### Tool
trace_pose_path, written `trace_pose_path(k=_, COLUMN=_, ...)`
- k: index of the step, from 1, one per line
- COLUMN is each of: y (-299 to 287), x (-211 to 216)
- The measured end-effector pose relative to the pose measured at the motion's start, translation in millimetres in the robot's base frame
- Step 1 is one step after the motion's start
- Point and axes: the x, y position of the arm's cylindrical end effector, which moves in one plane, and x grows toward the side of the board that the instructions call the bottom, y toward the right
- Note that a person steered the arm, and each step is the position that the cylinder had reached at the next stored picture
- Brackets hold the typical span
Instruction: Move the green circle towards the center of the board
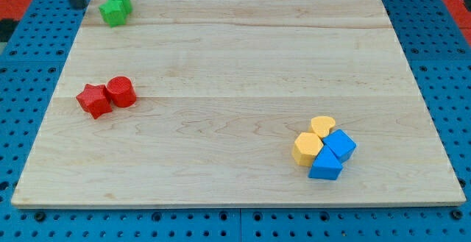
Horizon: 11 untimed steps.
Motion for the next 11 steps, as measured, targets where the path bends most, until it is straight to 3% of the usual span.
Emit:
trace_pose_path(k=7, y=62, x=-2)
trace_pose_path(k=10, y=119, x=14)
trace_pose_path(k=11, y=124, x=0)
